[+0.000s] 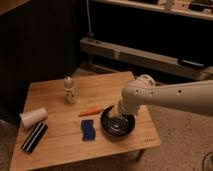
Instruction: Drag the ceramic bowl in a circle
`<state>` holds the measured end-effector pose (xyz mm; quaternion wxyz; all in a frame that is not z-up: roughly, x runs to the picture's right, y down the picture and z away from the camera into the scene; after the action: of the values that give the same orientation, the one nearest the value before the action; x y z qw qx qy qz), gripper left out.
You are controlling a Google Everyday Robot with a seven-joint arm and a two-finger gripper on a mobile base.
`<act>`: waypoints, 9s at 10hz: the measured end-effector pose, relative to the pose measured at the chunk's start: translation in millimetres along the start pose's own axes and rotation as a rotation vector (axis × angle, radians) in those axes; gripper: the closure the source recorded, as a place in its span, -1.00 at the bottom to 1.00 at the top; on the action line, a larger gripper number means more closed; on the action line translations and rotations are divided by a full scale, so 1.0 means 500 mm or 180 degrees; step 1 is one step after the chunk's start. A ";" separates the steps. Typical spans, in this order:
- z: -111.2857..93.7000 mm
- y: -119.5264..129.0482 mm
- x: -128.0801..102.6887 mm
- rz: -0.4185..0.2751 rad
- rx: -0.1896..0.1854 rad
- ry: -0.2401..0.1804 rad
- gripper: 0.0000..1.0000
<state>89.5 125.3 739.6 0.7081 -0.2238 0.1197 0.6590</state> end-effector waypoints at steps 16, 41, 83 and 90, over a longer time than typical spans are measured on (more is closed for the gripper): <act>0.000 0.000 0.000 -0.0001 0.0000 0.0000 -0.60; 0.160 -0.116 -0.036 0.0541 -0.1428 0.0340 -0.60; 0.230 0.012 -0.067 -0.0059 -0.0817 0.0759 0.55; 0.138 0.052 -0.084 -0.0441 -0.0604 0.0538 0.62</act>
<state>50.9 121.8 814.9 0.7149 -0.3521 0.1003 0.5957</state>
